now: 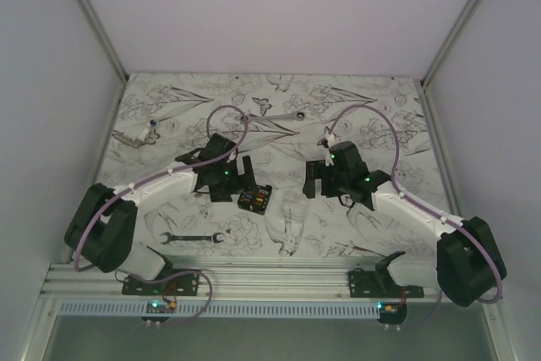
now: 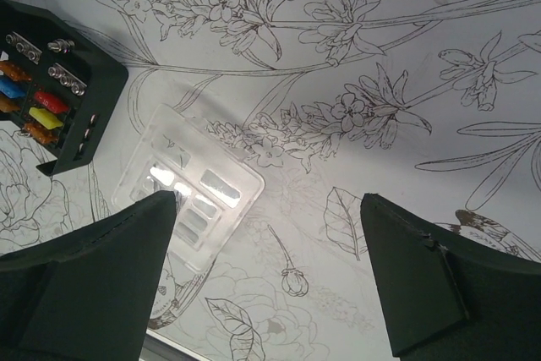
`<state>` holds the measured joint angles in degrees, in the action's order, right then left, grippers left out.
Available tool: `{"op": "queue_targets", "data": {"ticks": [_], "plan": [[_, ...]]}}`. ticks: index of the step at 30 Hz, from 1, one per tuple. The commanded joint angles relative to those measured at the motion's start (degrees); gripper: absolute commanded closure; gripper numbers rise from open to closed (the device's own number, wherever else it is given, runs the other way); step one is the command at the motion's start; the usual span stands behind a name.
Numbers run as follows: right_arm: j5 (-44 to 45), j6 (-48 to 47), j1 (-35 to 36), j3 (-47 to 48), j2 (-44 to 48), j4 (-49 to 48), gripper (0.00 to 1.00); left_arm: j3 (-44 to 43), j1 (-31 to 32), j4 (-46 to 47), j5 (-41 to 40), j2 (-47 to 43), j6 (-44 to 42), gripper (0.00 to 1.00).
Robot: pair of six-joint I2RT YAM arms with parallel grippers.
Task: Snap on the fuse box
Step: Adjust the fuse box base at the center of the board.
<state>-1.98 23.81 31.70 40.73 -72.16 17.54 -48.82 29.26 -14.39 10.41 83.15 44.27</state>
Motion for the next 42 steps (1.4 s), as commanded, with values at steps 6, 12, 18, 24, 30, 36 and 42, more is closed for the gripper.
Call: {"op": "queue_targets", "data": {"ticks": [6, 12, 18, 24, 30, 36, 42], "plan": [[0.3, 2.1, 1.7, 0.2, -0.2, 1.2, 0.00, -0.3, 2.3, 3.0, 3.2, 5.4, 2.9, 0.00], [2.1, 4.5, 4.4, 1.6, -2.4, 2.8, 0.00, 2.1, 5.6, 6.2, 2.0, 4.6, 9.0, 0.00], [8.3, 9.9, 9.2, 4.4, -5.7, 5.0, 0.00, 3.1, 8.0, 8.6, 1.1, 4.6, 12.8, 0.00], [12.8, 16.1, 13.6, 7.2, -9.4, 5.6, 0.00, 5.3, 8.3, 9.0, 0.1, 0.6, 13.3, 0.00], [17.8, 20.6, 15.9, 11.0, -13.8, 7.2, 0.00, 10.0, 5.7, 7.5, -0.8, -5.6, 12.8, 0.00], [24.4, 24.8, 18.2, 14.9, -17.1, 10.5, 0.00, 14.7, 2.7, 6.9, 0.3, -12.1, 11.8, 0.00], [30.9, 28.2, 21.3, 20.6, -23.1, 16.5, 0.00, 16.4, 0.8, 4.9, 0.2, -16.5, 8.9, 0.01]]}}
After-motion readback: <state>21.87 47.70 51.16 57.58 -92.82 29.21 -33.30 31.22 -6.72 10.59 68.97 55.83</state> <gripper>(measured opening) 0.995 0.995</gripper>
